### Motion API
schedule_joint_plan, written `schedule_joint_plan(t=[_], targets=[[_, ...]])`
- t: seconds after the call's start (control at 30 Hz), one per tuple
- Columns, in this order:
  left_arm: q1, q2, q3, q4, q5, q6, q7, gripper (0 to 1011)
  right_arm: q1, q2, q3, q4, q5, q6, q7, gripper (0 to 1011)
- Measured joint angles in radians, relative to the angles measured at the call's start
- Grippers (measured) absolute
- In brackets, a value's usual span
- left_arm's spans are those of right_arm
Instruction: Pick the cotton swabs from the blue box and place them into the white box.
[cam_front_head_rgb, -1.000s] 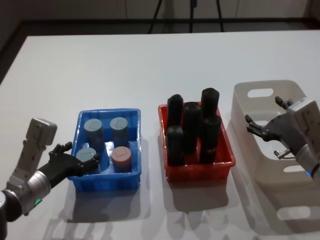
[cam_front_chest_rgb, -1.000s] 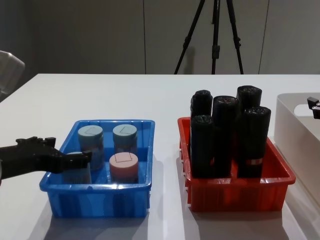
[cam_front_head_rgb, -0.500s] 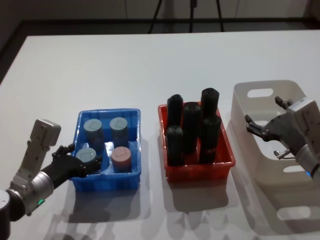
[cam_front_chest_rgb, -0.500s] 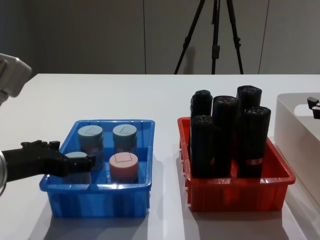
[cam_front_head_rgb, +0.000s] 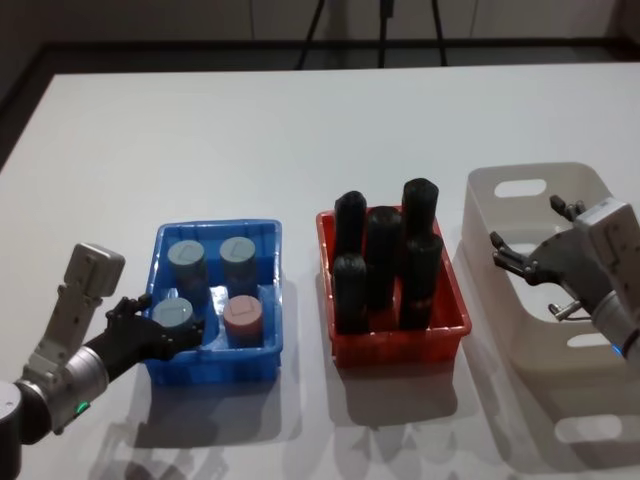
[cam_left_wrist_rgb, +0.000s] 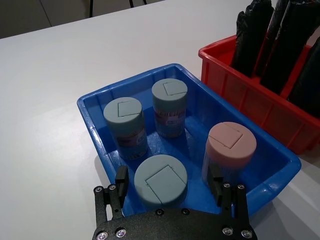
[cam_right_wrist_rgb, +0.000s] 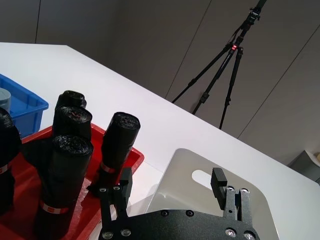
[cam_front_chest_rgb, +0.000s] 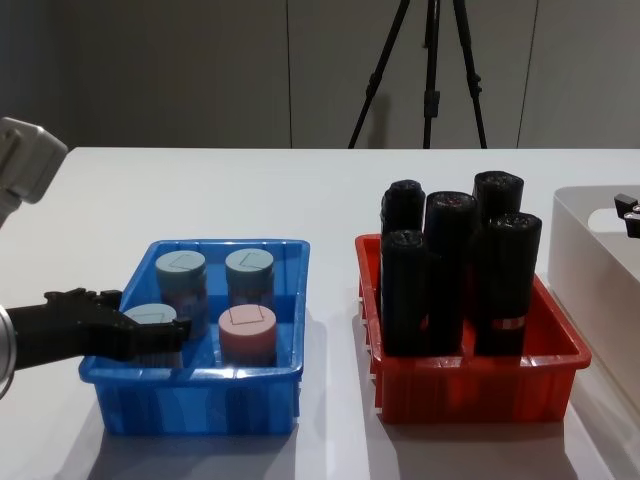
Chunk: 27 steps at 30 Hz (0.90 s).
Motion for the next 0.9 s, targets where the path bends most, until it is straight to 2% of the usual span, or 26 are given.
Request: schedule_joint_plan(t=[0.9], targets=[[-0.019,-0.004,0.017,0.039,0.01,-0.008,-0.013,1001,0.0,0.0,0.0,0.0,0.0,0.0,0.0,1001]])
